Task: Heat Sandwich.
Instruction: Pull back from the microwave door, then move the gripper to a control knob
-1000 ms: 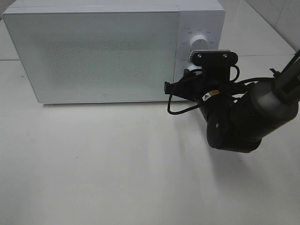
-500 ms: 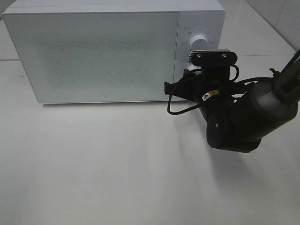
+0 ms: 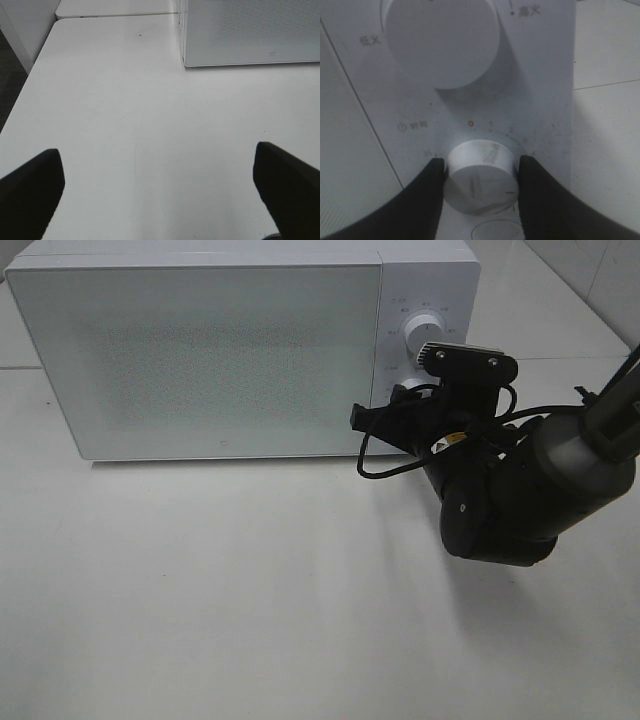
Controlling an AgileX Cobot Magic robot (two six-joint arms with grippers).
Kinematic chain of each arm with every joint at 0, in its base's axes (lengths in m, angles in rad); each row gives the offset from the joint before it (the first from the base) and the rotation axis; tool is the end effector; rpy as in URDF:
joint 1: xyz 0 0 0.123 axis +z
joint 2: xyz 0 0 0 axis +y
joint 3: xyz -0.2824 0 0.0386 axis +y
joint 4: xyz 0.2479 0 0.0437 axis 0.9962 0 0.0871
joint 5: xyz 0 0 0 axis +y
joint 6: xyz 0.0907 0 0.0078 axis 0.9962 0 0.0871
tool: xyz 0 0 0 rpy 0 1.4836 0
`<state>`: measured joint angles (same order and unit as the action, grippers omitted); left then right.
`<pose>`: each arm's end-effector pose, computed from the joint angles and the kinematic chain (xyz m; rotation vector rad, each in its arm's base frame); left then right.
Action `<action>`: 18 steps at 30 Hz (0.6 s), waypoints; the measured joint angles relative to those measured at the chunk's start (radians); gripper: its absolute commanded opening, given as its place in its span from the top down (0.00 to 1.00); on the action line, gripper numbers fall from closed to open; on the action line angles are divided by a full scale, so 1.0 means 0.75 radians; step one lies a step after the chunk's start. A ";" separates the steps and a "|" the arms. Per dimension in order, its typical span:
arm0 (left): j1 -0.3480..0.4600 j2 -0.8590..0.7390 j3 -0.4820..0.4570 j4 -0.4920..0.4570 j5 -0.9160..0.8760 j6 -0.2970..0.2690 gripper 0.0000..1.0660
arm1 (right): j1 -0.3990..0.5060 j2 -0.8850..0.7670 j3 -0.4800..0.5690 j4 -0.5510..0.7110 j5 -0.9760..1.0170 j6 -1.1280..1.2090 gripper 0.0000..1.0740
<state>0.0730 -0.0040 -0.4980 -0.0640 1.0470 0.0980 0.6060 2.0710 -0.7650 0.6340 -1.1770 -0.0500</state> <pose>-0.0044 -0.0054 0.2778 0.0278 2.0269 0.0316 0.3177 0.1596 0.1149 0.1115 1.6727 0.1361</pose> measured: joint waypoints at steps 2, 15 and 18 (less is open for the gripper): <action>0.000 0.000 0.000 0.000 0.000 0.000 0.09 | 0.000 0.000 0.000 -0.001 0.000 0.044 0.90; 0.000 0.000 0.000 0.000 0.000 0.000 0.09 | -0.004 0.003 0.000 -0.016 -0.003 0.651 0.92; 0.000 0.000 0.000 0.000 0.000 0.000 0.09 | -0.004 0.003 0.000 -0.017 -0.003 0.765 0.92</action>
<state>0.0730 -0.0040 -0.4980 -0.0640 1.0470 0.0980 0.6030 2.0730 -0.7650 0.6210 -1.1790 0.5240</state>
